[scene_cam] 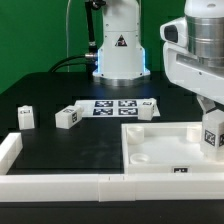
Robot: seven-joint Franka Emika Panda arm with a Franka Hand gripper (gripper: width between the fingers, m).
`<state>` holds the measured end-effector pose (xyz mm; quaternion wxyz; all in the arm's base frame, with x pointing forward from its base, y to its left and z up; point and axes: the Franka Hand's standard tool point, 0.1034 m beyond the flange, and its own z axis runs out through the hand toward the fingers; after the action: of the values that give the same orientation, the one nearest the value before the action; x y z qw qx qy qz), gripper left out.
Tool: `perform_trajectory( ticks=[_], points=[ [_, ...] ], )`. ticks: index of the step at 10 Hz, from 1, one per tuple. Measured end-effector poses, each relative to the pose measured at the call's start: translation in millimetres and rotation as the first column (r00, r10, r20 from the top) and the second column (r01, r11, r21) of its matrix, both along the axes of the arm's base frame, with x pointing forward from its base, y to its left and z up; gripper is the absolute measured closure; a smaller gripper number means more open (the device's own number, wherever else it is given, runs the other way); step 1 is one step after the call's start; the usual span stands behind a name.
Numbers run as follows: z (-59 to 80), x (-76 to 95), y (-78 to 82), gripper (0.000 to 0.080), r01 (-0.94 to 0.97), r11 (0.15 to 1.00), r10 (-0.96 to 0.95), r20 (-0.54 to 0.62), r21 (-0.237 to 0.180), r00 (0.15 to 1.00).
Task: Assemble one leg
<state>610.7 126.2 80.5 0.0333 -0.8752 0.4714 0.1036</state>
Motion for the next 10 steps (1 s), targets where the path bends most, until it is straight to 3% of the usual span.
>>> perform_trajectory(
  ticks=[2, 4, 6, 7, 9, 10],
  points=[
    [0.1, 0.1, 0.7, 0.0197, -0.108, 0.994, 0.108, 0.018, 0.014, 0.994],
    [-1.3, -0.2, 0.2, 0.0164, -0.414, 0.910, 0.410, 0.074, 0.039, 0.909],
    [-2.2, 0.2, -1.4, 0.0151, -0.719, 0.694, 0.709, 0.140, 0.036, 0.691],
    [-2.2, 1.1, -2.8, 0.0151, -0.753, 0.657, 0.741, 0.150, 0.036, 0.654],
    [-5.1, 5.2, -9.4, 0.0151, -0.906, 0.421, 0.887, 0.197, 0.031, 0.419],
    [-5.2, 5.5, -9.8, 0.0151, -0.939, 0.343, 0.917, 0.207, 0.024, 0.341]
  ],
)
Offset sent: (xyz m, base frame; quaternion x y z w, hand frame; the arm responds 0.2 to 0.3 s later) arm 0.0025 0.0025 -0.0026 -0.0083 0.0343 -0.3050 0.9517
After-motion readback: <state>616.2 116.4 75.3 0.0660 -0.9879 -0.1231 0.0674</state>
